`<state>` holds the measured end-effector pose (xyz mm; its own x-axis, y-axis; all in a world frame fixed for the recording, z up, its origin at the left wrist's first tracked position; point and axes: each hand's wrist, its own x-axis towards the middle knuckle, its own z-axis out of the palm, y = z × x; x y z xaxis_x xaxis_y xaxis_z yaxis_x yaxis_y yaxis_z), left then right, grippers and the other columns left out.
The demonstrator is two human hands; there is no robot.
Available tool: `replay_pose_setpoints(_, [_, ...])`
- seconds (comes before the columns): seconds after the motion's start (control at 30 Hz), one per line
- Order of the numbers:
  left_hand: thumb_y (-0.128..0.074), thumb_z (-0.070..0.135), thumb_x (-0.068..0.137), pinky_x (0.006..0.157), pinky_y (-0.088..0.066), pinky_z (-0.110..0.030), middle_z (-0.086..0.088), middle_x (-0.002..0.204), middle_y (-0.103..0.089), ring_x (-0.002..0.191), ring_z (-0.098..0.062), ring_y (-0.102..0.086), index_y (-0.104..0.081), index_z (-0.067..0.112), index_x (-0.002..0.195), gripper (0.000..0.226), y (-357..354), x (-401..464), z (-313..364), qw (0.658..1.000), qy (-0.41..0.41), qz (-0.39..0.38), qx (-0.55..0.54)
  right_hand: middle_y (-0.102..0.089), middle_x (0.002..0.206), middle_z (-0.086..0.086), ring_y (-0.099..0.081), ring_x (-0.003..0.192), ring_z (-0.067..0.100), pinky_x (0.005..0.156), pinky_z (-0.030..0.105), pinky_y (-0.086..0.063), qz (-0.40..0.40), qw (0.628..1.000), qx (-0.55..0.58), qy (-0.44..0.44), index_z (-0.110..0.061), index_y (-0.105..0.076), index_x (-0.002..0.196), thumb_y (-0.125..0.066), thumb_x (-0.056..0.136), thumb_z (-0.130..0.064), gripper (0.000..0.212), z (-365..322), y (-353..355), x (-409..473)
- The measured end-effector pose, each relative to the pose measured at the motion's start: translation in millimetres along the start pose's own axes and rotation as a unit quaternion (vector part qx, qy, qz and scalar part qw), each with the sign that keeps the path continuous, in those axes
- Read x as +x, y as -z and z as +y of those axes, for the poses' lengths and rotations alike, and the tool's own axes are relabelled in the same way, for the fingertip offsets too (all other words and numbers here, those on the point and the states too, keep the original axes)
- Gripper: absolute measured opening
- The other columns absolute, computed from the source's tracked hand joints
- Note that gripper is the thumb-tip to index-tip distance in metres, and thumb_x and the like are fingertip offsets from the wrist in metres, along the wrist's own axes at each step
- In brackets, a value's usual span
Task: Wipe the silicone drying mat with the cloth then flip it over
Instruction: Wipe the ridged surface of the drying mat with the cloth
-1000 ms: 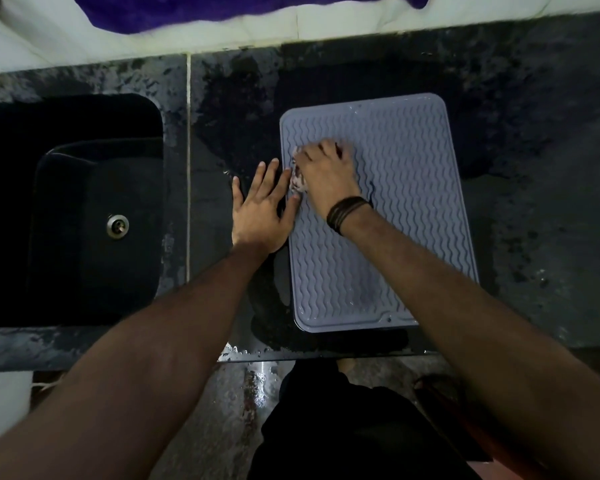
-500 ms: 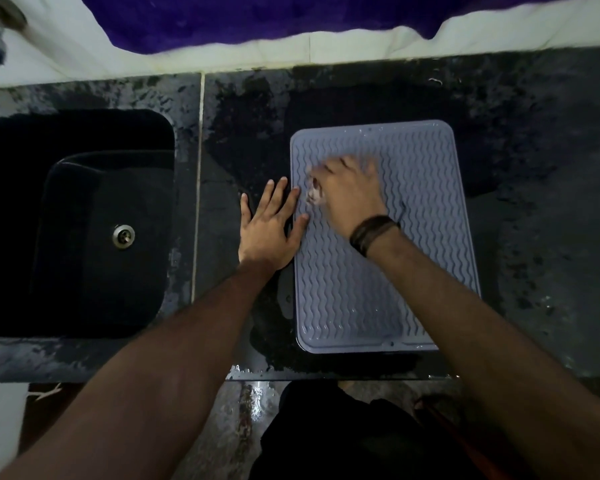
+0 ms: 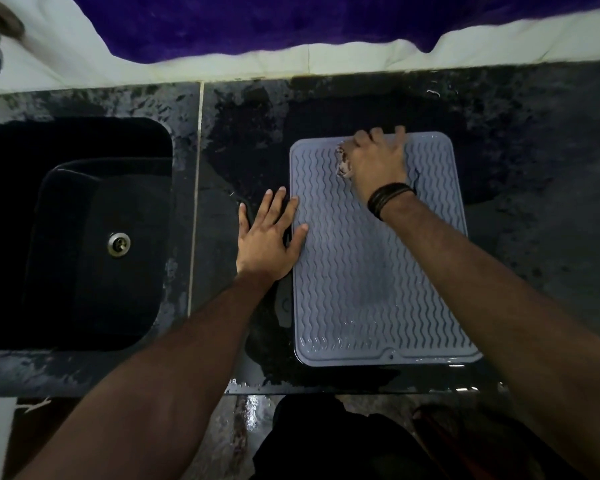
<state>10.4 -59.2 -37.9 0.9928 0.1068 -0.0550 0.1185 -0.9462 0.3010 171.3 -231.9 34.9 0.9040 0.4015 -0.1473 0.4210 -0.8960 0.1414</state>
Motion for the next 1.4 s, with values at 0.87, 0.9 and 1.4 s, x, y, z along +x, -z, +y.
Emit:
replay_pose_setpoints(0.87, [-0.031, 0.080, 0.095, 0.125, 0.008, -0.055, 0.007, 0.171, -0.014, 0.159, -0.012, -0.003, -0.027, 0.034, 0.162, 0.082, 0.8, 0.5, 0.8, 1.000, 0.000, -0.001, 0.008, -0.042, 0.139, 0.016, -0.031, 0.133, 0.037, 0.107, 0.064, -0.027, -0.015, 0.999, 0.023, -0.026, -0.010, -0.057, 0.129, -0.069, 0.081, -0.015, 0.050, -14.5, 10.2, 18.9])
replay_pose_setpoints(0.9, [-0.031, 0.080, 0.095, 0.125, 0.007, -0.055, 0.007, 0.171, -0.014, 0.159, -0.012, -0.003, -0.028, 0.034, 0.162, 0.082, 0.7, 0.6, 0.6, 1.000, 0.001, -0.001, 0.008, -0.042, 0.139, 0.016, -0.032, 0.132, 0.037, 0.108, 0.063, -0.027, -0.008, 1.000, 0.022, -0.014, -0.010, -0.058, 0.128, -0.067, 0.082, -0.015, 0.048, -24.1, 11.9, 18.6])
replay_pose_setpoints(1.4, [-0.029, 0.081, 0.094, 0.125, 0.006, -0.057, 0.006, 0.172, -0.014, 0.158, -0.013, -0.003, -0.028, 0.035, 0.161, 0.082, -2.1, 1.8, -0.1, 1.000, 0.005, 0.001, 0.017, -0.046, 0.138, 0.014, -0.036, 0.131, 0.033, 0.109, 0.051, -0.031, -0.011, 0.997, 0.065, 0.032, -0.007, -0.046, 0.136, -0.057, 0.087, -0.010, 0.050, -24.0, 6.4, -14.1])
